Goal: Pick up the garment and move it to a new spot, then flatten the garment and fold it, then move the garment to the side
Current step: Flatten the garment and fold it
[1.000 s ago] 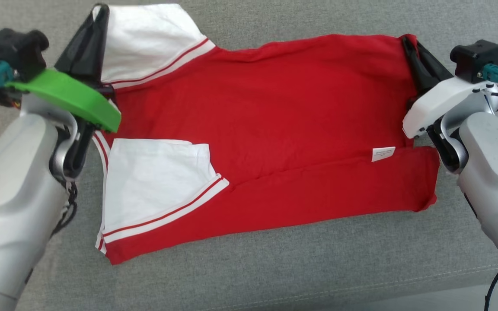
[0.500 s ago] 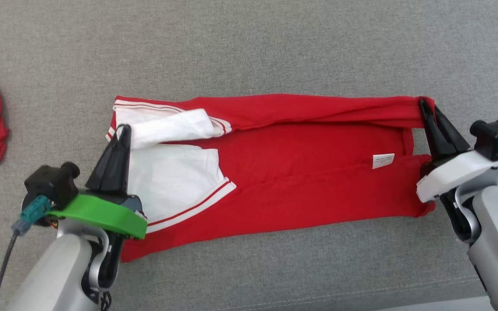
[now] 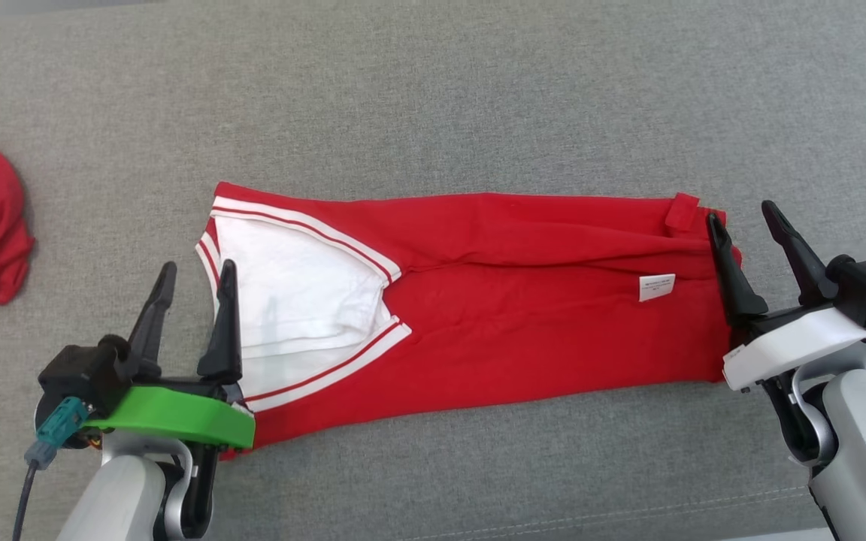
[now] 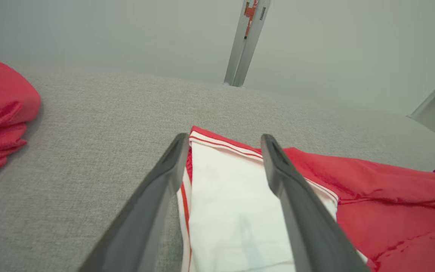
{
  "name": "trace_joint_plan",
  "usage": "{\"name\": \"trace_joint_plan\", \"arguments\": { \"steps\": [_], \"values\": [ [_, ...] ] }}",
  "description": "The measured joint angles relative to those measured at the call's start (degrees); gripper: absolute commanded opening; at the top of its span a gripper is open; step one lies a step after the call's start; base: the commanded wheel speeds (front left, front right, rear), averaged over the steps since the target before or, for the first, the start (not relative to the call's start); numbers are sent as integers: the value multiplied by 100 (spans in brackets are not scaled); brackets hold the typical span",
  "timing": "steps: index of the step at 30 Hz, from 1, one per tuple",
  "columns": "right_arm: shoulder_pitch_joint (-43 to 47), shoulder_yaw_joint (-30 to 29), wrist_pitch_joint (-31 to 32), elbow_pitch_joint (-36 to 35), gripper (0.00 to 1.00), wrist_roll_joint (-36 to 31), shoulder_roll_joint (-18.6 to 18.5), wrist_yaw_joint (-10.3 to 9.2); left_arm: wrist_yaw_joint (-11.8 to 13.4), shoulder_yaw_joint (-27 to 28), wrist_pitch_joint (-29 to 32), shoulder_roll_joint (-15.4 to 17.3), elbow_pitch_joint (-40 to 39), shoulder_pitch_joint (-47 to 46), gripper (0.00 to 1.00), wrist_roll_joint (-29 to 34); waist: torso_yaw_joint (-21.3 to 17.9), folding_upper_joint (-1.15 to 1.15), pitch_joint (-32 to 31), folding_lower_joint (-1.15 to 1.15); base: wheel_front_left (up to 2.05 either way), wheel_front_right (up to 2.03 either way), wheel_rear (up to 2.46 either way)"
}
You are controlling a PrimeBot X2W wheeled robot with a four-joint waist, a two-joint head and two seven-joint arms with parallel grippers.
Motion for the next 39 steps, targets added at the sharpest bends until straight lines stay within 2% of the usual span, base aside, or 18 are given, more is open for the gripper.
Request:
{"name": "trace_joint_plan", "arguments": {
  "steps": [4, 9, 19, 23, 24, 25, 26, 30, 34, 39],
  "values": [
    [-1, -27, -1, 90, 100, 27, -16, 0, -20, 478, -1, -224, -215, 61, 100, 489, 18, 0, -75, 0, 0, 0, 0],
    [-182, 26, 34, 680, 100, 11, 38, 0, -98, 1077, -1, -571, -485, 204, 100, 1171, 103, 0, -102, 0, 0, 0, 0],
    [-471, 26, 116, 1965, 100, 110, 359, 0, -483, 1896, -1, -1132, -487, 432, 100, 1967, 240, 0, -73, 0, 0, 0, 0],
    [-506, 63, 77, 2199, 100, 269, 491, -1, -603, 2109, -1, -1262, -432, 488, 100, 2148, 258, 0, -88, 0, 0, 0, 0],
    [-508, 80, 58, 2249, 57, 315, 517, -1, -637, 2154, -1, -1282, -416, 497, 100, 2170, 255, 0, -98, 0, 0, 0, 0],
    [-511, 107, 55, 2290, 33, 377, 543, -1, -659, 2202, -1, -1299, -411, 506, 100, 2205, 251, 0, -109, 0, 0, 0, 0],
    [-514, 146, 46, 2323, 0, 442, 576, -2, -684, 2253, -1, -1316, -410, 521, 100, 2226, 249, 0, -119, 0, 0, 0, 0],
    [-541, 275, 23, 2393, 0, 587, 672, -1, -755, 2383, -1, -1377, -400, 544, 100, 2290, 251, 0, -162, 0, 0, 0, 0],
    [-581, 249, 8, 2443, 0, 672, 595, 2, -799, 2490, -1, -1399, -372, 597, 100, 2381, 222, 0, -246, 0, 0, 0, 0],
    [-599, -114, 7, 2529, 0, 772, 75, 1, -832, 2568, -1, -1414, -365, 675, 100, 2447, 170, 0, -398, 0, 0, 0, 0]
  ]
}}
